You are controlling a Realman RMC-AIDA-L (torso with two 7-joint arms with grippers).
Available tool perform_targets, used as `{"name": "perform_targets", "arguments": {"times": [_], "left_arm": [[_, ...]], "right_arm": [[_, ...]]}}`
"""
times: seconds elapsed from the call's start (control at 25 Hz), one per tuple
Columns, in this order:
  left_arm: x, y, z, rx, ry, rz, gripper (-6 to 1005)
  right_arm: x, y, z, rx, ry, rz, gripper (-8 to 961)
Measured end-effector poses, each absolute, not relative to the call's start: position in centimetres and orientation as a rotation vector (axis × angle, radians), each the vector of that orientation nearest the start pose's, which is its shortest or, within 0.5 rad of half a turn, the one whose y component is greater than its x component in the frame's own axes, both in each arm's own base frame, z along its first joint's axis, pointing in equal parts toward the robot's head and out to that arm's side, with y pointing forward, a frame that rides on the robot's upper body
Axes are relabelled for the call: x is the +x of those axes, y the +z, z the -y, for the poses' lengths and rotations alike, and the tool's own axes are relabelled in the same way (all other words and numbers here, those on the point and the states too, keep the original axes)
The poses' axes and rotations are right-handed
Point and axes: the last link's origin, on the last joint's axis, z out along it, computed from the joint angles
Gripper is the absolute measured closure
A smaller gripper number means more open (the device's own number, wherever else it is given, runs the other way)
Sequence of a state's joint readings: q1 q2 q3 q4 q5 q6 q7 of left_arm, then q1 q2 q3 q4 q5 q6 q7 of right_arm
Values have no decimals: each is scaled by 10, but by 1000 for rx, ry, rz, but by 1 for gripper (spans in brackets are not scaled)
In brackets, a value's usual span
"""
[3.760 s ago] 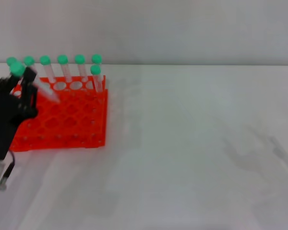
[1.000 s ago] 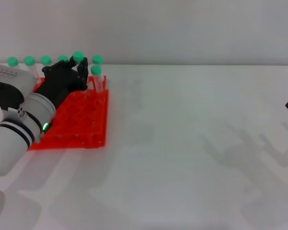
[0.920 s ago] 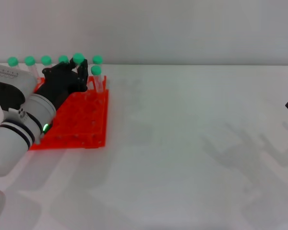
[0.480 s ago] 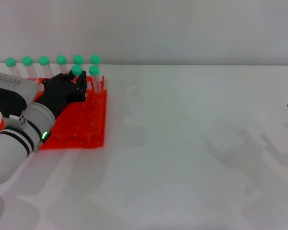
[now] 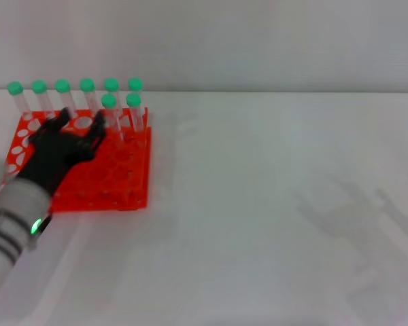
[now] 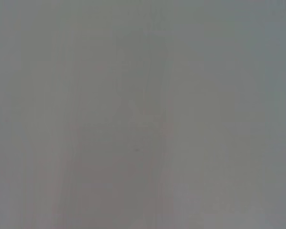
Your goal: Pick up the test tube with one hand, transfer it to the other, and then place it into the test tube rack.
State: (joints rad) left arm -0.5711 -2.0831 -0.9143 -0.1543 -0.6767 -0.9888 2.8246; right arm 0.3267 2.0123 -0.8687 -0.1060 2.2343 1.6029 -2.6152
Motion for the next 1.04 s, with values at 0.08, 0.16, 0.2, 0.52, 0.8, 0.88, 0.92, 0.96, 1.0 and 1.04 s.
{"name": "perform_targets", "arguments": {"times": [0.08, 0.16, 0.2, 0.52, 0.8, 0.88, 0.92, 0.96, 1.0, 1.04], "left_arm": [[-314, -30, -346, -1648, -795, 702, 452], [-329, -23, -326, -1565, -817, 730, 386], [-337, -18, -312, -1508, -839, 741, 353], [-373, 10, -216, -1222, -964, 763, 227], [-376, 16, -199, -1191, -1003, 757, 151], [-374, 16, -203, -1198, -1014, 761, 151], [-373, 16, -205, -1203, -1018, 760, 151], [-372, 15, -208, -1207, -1023, 759, 151], [-371, 15, -210, -1214, -1026, 757, 151], [-370, 14, -211, -1222, -1031, 756, 151]], "right_arm": [[331, 34, -278, -1794, 1012, -362, 164], [333, 34, -279, -1785, 991, -359, 164], [335, 35, -280, -1775, 973, -361, 164], [352, 38, -281, -1706, 855, -401, 163], [358, 43, -277, -1666, 845, -411, 162], [357, 43, -277, -1667, 845, -408, 161], [358, 44, -277, -1666, 845, -407, 160], [358, 44, -277, -1664, 845, -407, 160], [358, 45, -278, -1663, 844, -407, 159], [358, 45, -278, -1662, 842, -406, 158]]}}
